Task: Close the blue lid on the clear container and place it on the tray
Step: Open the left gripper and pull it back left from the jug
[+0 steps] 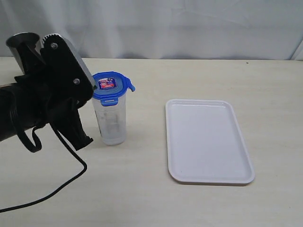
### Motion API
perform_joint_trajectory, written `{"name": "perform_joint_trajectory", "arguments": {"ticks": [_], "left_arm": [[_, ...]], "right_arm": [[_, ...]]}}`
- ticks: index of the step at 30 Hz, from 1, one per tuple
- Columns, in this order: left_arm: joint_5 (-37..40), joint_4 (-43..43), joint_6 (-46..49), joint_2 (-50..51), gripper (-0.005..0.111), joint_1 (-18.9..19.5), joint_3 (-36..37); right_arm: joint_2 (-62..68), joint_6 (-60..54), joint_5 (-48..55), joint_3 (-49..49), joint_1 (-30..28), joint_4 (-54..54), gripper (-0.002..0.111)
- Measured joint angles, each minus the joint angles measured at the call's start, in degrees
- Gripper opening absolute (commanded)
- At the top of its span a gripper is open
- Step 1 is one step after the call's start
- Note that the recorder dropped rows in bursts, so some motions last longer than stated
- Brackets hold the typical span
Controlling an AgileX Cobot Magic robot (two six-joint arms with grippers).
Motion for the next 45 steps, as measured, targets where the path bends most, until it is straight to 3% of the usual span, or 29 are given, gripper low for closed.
{"name": "perform_joint_trajectory", "arguments": {"ticks": [5,8,18,26,29,33,37,45], "left_arm": [[0.73,0.00,-2.47,0.00,0.000,0.11,-0.42],[4.55,0.00,-5.91,0.00,0.000,2.90,-2.02],[28.65,-3.01,-8.90,-0.08,0.000,21.42,-4.08],[52.13,-17.90,4.81,0.11,0.000,33.09,-3.54],[55.49,-18.92,5.54,1.89,0.000,35.89,-2.75],[57.26,-19.20,5.54,5.47,0.000,38.19,-1.78],[60.34,-17.68,5.54,10.02,0.000,38.44,-1.27],[59.01,-15.60,5.54,13.52,0.000,38.44,-1.50]], "right_arm": [[0.00,0.00,0.00,0.00,0.00,0.00,0.004],[0.00,0.00,0.00,0.00,0.00,0.00,0.004],[0.00,0.00,0.00,0.00,0.00,0.00,0.004],[0.00,0.00,0.00,0.00,0.00,0.00,0.004],[0.00,0.00,0.00,0.00,0.00,0.00,0.004],[0.00,0.00,0.00,0.00,0.00,0.00,0.004],[0.00,0.00,0.00,0.00,0.00,0.00,0.004],[0.00,0.00,0.00,0.00,0.00,0.00,0.004]]}}
